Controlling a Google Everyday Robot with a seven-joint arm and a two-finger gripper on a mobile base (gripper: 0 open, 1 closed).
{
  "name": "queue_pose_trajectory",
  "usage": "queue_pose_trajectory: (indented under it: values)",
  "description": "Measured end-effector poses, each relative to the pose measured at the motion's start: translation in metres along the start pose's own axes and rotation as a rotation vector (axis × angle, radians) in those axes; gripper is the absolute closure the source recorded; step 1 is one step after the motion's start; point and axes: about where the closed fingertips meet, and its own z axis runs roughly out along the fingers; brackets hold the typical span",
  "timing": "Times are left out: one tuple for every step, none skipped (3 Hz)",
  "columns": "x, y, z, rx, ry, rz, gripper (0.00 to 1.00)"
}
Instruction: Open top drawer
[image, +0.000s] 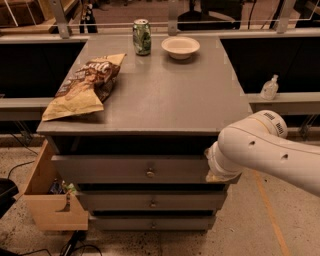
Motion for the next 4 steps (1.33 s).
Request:
queue_pose_trajectory:
  values:
    - [0.000, 0.000, -0.001, 0.001, 0.001, -0.001, 0.87]
    - [0.000, -0.002, -0.006, 0.002, 0.001, -0.001, 1.00]
    - [-0.001, -0.002, -0.007, 0.001, 0.001, -0.001, 1.00]
    - [-0.003, 0.017, -0.016, -0.027, -0.031, -0.007, 1.00]
